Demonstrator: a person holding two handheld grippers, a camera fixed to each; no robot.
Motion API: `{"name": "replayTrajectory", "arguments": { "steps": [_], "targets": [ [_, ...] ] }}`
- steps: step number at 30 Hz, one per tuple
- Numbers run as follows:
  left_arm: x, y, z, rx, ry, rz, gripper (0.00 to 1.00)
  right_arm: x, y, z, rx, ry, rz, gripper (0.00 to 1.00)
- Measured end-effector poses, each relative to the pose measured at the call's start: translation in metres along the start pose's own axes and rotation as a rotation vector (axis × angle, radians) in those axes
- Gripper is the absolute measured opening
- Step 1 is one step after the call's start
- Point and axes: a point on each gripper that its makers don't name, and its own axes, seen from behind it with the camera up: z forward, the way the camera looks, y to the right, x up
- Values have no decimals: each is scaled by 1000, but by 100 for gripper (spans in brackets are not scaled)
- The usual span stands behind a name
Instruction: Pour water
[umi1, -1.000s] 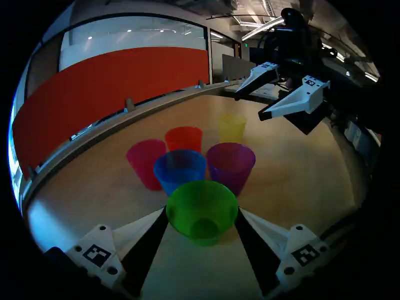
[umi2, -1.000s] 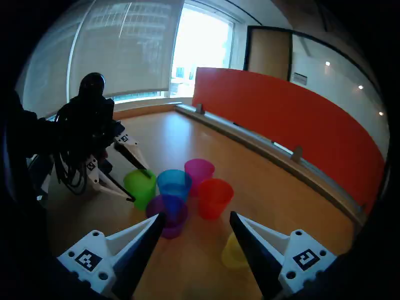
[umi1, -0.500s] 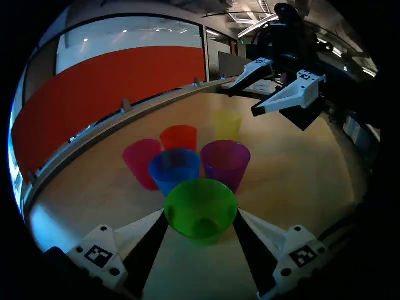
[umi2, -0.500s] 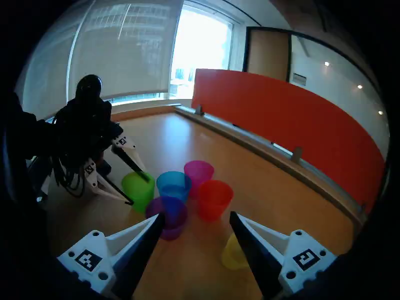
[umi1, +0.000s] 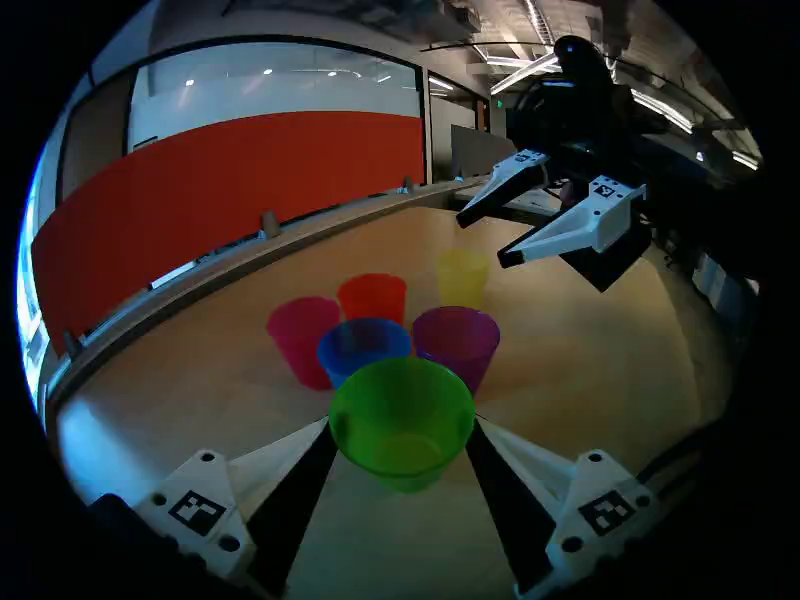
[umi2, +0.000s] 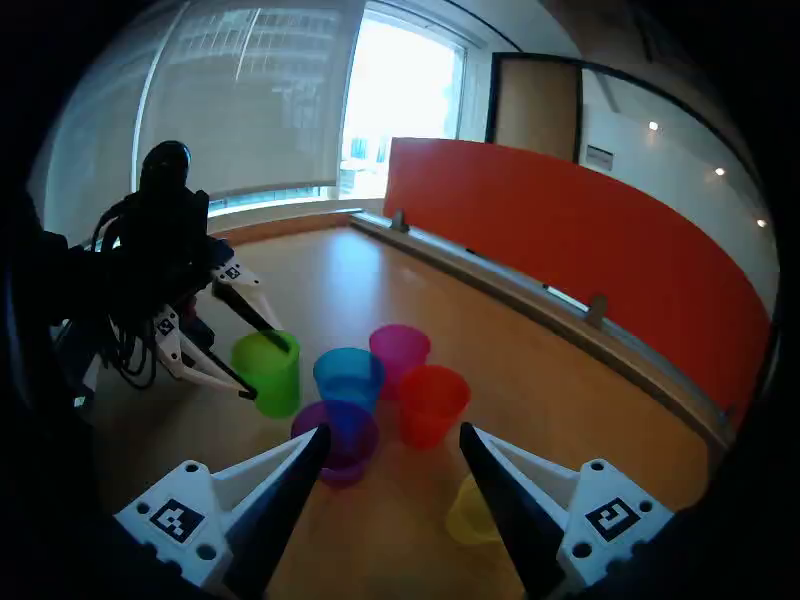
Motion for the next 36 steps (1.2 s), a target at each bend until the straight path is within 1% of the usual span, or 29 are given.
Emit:
{"name": "replayTrajectory", "arguments": {
  "steps": [3, 9, 17, 21, 27, 32, 36],
  "targets": [
    [4, -3, -6, 16, 16, -9, 86, 1, -1, 3, 3, -1, 1, 100],
    [10, -4, -20, 41, 41, -14, 86, 3, -3, 11, 9, -8, -3, 100],
    [12, -4, -37, 72, 49, -4, 86, 7, -7, 23, 26, -17, -11, 100],
    [16, -6, -45, 86, 63, -11, 86, 7, -11, 31, 37, -26, -20, 100],
    [19, -3, -53, 88, 80, -25, 86, 9, -20, 46, 67, -39, -31, 100],
    [18, -3, -59, 98, 84, -20, 86, 12, -25, 58, 79, -50, -40, 100],
    [18, -4, -64, 99, 89, -29, 86, 13, -28, 67, 91, -60, -42, 100]
  ]
}}
